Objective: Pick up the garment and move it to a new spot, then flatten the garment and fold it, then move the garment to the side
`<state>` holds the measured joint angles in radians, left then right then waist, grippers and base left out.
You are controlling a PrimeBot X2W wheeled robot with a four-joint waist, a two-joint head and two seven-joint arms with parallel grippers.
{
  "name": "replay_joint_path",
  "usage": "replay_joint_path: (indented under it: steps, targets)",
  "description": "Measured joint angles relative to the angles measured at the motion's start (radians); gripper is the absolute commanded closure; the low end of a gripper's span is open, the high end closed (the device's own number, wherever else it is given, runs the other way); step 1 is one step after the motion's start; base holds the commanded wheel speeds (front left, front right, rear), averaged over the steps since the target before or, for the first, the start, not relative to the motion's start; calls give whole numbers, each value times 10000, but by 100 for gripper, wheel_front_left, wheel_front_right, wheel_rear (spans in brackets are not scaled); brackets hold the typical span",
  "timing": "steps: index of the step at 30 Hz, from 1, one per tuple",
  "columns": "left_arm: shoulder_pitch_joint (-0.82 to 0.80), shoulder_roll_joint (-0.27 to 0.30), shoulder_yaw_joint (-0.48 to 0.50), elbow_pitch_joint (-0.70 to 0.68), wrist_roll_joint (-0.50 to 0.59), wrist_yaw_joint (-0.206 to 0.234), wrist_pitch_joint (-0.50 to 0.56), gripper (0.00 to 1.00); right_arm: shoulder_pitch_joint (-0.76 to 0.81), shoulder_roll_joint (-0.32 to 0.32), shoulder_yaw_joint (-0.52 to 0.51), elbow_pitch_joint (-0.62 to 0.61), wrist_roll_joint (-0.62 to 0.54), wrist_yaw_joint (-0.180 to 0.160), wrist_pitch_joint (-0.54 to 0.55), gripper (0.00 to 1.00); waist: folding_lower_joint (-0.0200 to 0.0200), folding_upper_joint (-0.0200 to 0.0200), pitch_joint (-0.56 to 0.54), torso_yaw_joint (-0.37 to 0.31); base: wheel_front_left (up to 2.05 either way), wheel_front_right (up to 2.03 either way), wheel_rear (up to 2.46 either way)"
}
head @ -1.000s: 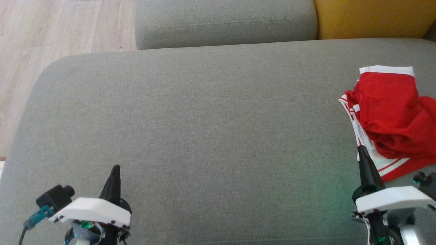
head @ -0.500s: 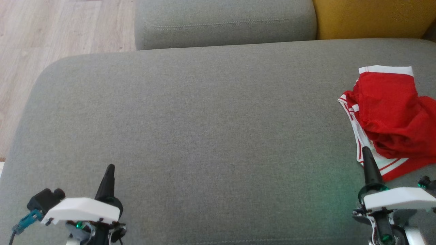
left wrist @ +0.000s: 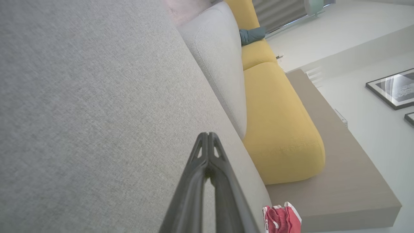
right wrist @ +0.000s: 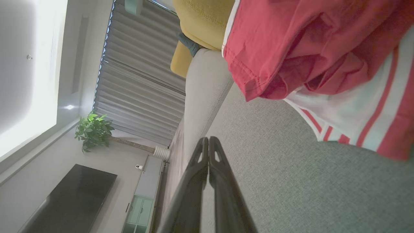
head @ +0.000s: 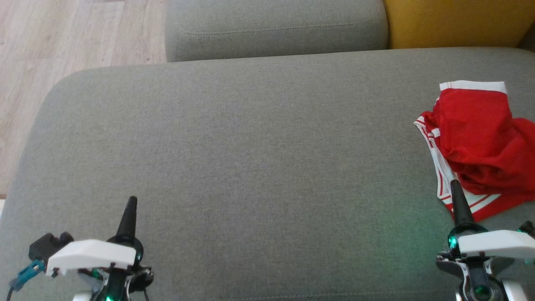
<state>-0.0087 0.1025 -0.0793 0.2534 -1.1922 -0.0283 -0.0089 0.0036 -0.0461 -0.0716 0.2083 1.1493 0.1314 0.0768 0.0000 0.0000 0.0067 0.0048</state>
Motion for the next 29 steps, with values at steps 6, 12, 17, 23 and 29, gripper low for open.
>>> replay_joint_path:
  steps: [6,12,17,23,29]
  targets:
    - [-11,-90,251,23,-637,-173,174,100,-191,0,-48,69,700,2,31,100,0,0,-6,-7,0,0,0]
    - [-81,-140,372,61,-1266,-295,339,100,-191,0,-117,196,1379,0,42,100,0,0,-11,-15,0,0,0]
    - [-221,-171,610,71,-1783,-420,439,100,-196,0,-194,295,1956,0,73,100,0,0,-15,-21,0,0,0]
    - [-221,-253,752,94,-2414,-523,612,100,-302,0,-288,389,2625,0,117,100,0,0,-21,-28,0,0,0]
    - [-232,-309,955,117,-2932,-660,706,100,-427,0,-322,460,3204,0,121,100,0,0,-25,-34,0,0,0]
